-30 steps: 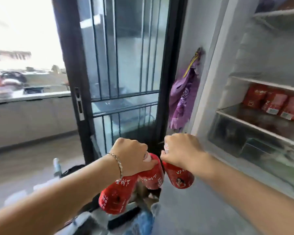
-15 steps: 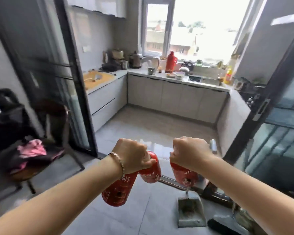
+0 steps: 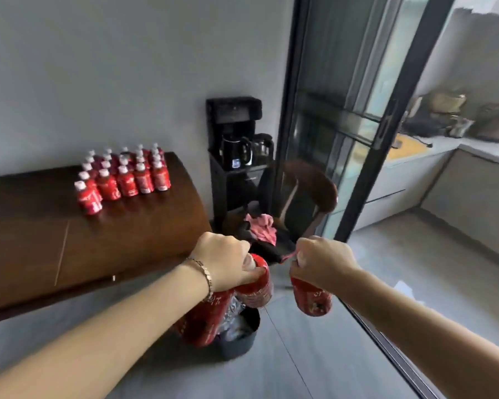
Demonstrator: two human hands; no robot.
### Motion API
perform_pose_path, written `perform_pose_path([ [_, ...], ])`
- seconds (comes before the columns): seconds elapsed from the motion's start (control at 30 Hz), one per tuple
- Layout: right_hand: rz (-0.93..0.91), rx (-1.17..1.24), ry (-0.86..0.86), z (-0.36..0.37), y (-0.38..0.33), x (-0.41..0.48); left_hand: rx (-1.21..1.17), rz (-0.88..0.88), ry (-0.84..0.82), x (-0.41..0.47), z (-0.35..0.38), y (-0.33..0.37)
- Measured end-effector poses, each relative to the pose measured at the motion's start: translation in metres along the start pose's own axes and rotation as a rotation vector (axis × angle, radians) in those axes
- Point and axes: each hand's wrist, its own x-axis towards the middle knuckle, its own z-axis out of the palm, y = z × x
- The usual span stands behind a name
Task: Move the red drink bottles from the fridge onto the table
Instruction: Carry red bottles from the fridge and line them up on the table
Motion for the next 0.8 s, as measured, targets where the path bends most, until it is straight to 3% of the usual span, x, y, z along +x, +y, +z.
perform_pose_path([
  [0.37,-0.379,0.053,-0.071,0.031,-0.137,0.26,-0.031,-0.417,-0.114,0.051,0.07,-0.221],
  [0.57,-0.452,0.116,-0.121,0.046,-0.206,0.358,-0.04,-0.589,-0.165,0.058,0.103,-0.316],
  [0.8,-0.381,0.152,-0.219,0.111,-0.299,0.457,-0.087,-0.584,-0.21,0.056,0.18,-0.435],
])
